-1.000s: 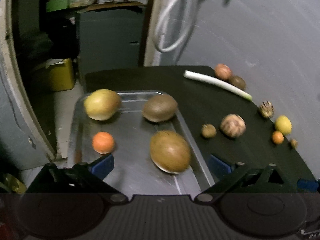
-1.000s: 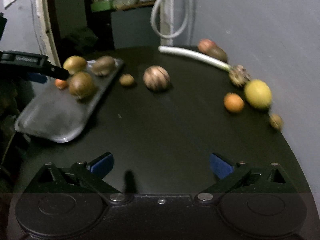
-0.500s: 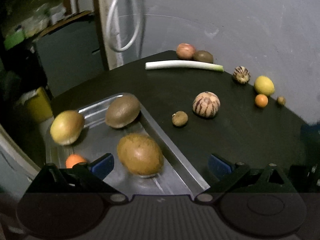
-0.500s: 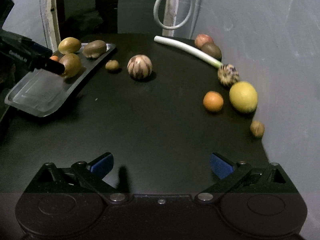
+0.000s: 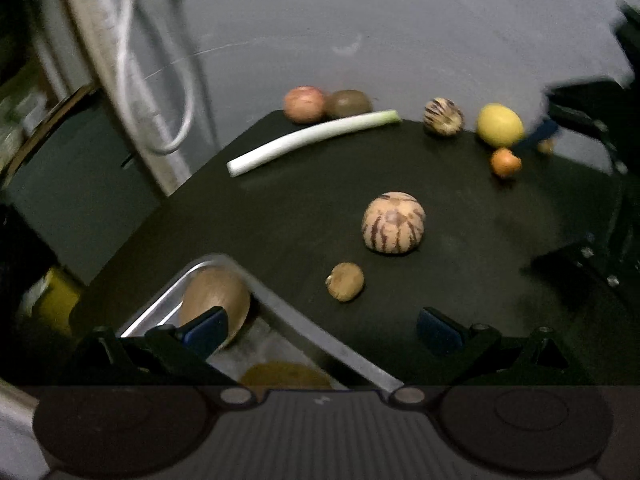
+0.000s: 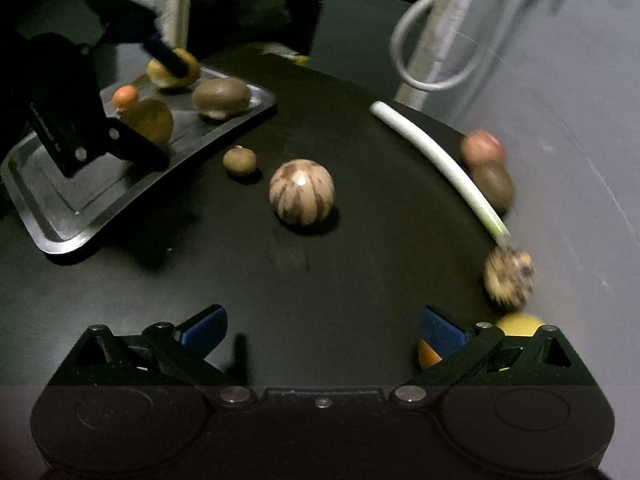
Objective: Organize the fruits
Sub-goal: 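Grasp the striped pepino melon with the right tool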
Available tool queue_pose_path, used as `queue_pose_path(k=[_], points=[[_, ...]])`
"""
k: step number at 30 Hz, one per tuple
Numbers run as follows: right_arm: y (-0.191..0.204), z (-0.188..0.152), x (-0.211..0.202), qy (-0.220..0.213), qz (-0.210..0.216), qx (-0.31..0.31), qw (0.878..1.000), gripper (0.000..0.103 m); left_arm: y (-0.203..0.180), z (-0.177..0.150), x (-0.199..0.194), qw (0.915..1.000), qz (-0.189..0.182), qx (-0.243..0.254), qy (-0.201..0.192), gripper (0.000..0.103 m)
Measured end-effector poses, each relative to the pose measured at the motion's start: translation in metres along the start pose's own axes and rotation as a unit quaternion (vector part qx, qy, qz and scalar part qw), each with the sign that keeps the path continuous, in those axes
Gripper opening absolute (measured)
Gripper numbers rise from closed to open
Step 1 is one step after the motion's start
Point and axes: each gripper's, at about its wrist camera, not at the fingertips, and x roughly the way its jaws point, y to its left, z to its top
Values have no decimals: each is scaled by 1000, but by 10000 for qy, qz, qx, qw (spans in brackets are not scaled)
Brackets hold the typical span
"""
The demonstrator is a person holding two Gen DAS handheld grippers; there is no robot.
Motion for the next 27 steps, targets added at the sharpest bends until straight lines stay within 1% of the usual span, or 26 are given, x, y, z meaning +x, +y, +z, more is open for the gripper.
queue_pose_path(k=[4,6,10,16,19,23,27], points=[[-3,19,21,31,177,-398,9990,102,-6,6,18,9985,16,536,117,102],[-4,26,29,40,224,-555,9982,102,-6,8,24,9976,-20,685,127,102],[-6,42,46,84,354,-843,9958,102,-1,12,35,9975,-132,675,174,102],[-5,56,59,104,587,-1104,9921,101,5,20,43,9973,-315,632,191,99],[-5,62,62,123,699,-1252,9896,99,5,21,46,9963,-424,718,222,96],[-6,71,68,185,896,-1356,9865,94,7,23,51,9947,-571,807,269,89],[-7,76,72,167,1023,-1352,9854,87,8,23,55,9937,-740,779,323,81]])
